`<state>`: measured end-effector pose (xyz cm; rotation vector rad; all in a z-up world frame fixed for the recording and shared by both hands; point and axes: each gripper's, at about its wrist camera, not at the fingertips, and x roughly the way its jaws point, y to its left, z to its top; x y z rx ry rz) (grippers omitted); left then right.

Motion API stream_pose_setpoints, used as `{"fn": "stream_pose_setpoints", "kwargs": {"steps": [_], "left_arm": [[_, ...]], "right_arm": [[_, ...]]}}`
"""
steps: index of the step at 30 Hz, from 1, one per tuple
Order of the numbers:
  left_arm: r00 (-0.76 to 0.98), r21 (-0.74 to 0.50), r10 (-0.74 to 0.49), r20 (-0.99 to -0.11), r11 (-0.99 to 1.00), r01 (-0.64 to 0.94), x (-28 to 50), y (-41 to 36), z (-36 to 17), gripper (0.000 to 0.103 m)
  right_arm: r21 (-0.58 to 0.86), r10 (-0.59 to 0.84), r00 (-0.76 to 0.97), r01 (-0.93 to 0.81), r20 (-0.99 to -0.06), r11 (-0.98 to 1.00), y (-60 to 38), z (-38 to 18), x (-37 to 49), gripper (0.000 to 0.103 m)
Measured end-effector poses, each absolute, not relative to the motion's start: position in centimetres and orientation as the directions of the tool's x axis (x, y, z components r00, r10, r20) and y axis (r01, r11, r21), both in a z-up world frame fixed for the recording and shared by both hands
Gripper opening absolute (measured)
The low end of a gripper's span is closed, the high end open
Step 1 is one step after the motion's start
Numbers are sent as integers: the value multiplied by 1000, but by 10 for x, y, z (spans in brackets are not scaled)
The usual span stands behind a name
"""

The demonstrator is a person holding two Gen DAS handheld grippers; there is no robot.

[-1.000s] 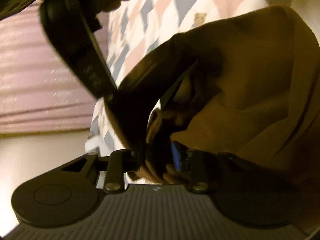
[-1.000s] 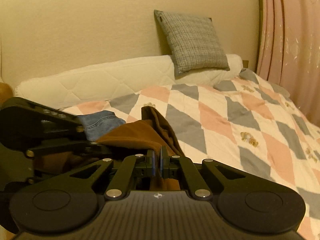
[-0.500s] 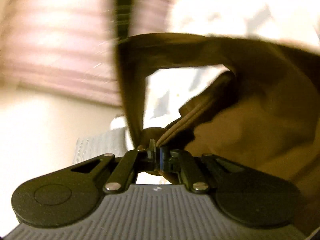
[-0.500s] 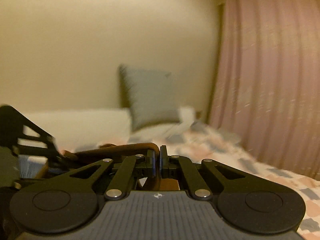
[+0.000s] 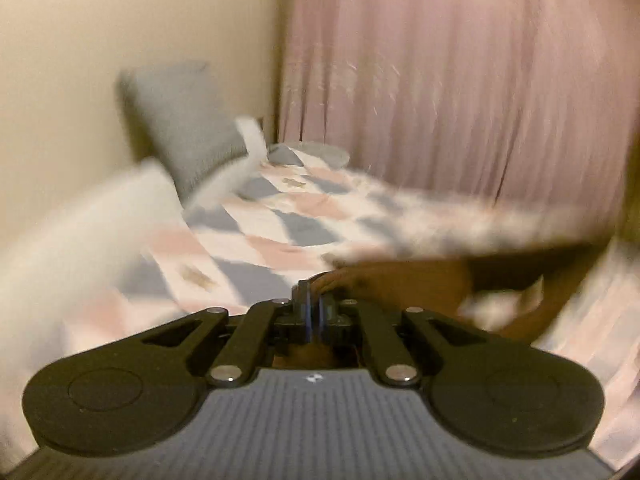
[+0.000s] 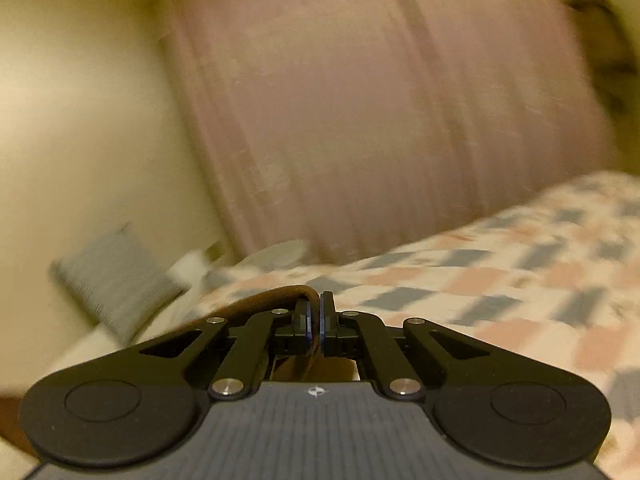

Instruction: Fold clothes

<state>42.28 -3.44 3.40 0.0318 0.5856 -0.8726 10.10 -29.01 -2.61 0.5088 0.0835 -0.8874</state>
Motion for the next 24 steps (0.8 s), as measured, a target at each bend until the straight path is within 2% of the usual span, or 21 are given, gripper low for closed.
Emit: {"fn": "stream_pose_setpoints", "kwargs": {"steps": [1, 3, 8, 14, 21, 24], "left_arm": [[496, -259, -724, -479, 657, 708, 421, -30, 43, 1], [505, -282, -740, -445, 651, 705, 416, -24, 64, 1], [467, -338, -794, -389, 594, 730, 387, -31, 96, 1], [467, -329, -838, -284, 542, 773, 311, -30, 130, 1], [470, -288, -845, -255, 530, 797, 225, -31, 154, 1], [460, -278, -845, -273, 527, 803, 211, -53, 156, 1]], "right_arm": [[418, -735, 621, 765, -274, 491, -293, -23, 76, 2], [439, -757, 597, 773, -263, 457, -298, -14, 27, 2], [423, -836, 523, 803, -164, 419, -301, 18, -72, 2], [421, -898, 440, 819, -27, 389, -320, 72, -197, 3], [371, -933, 359, 865, 14, 338, -321, 100, -343, 3], [350, -946, 324, 887, -8, 301, -333, 102, -384, 3]]}}
